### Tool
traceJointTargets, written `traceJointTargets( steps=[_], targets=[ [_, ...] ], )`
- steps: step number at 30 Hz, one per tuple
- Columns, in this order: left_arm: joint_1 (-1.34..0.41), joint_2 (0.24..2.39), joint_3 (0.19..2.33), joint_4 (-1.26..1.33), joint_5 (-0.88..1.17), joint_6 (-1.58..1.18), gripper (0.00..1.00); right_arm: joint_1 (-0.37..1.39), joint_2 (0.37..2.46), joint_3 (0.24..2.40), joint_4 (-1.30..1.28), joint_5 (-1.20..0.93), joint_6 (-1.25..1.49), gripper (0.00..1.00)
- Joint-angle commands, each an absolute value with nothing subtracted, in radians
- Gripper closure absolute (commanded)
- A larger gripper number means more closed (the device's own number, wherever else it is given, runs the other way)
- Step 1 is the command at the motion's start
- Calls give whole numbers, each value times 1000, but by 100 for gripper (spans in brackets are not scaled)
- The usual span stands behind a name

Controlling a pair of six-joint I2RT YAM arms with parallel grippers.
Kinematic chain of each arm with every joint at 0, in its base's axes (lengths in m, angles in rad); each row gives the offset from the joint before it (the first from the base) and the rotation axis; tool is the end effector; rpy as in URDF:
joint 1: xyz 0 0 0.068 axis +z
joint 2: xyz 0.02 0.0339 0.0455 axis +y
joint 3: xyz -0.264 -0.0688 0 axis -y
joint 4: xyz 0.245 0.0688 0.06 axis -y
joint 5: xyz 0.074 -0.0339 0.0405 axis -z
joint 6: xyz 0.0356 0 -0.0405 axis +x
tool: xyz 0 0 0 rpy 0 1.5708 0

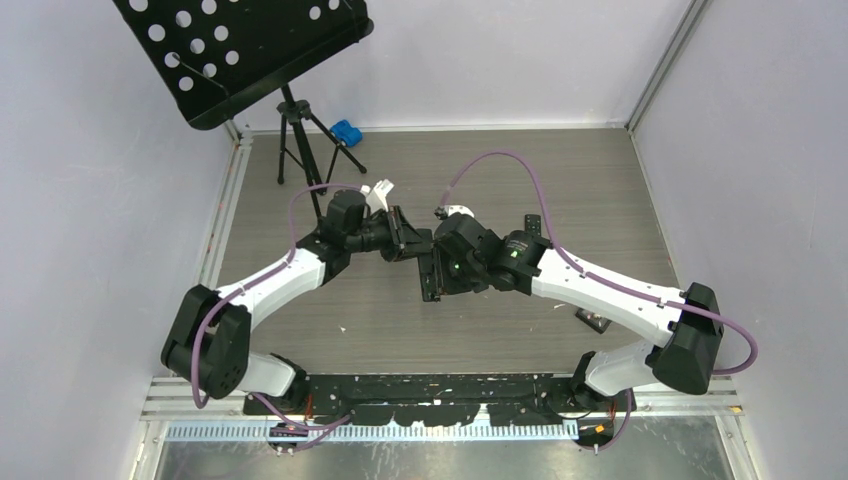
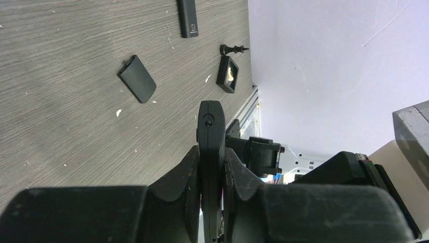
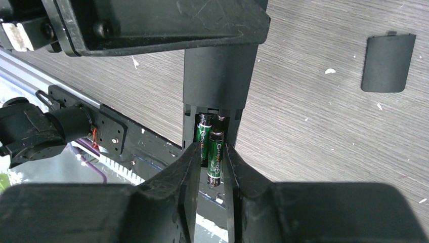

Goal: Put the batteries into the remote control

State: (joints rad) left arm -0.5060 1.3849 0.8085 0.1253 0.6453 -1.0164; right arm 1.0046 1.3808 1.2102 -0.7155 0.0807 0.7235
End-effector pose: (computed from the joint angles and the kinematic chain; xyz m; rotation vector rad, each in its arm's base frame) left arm 0.2534 -0.1649 0.2451 -0.1129 2.3183 -1.5320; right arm 0.1585 0.2441 0.3055 -0.3230 2.5468 0.6284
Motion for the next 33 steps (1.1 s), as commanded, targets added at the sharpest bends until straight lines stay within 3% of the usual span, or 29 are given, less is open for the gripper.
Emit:
traceJointTargets(
  steps=[1,5,9,18,25,33],
  targets=[
    [-496,1381,800,219,692,-1079,100,998,1372,1247,-705,76,751,71],
    [-491,1379,797,217,693,-1096,100,989,1364,1247,-704,91,775,68],
    [-485,1374,789,220,693,-1110,100,986,1317,1228,-677,150,805,50],
    [-469,1352,742,359,684,-1322,100,972,1077,1031,-407,232,919,34],
    [-468,1333,668,637,594,-1601,100,971,922,846,-214,275,1074,29],
    [-469,1307,634,695,513,-1718,100,971,895,786,-123,264,1151,28]
  ],
)
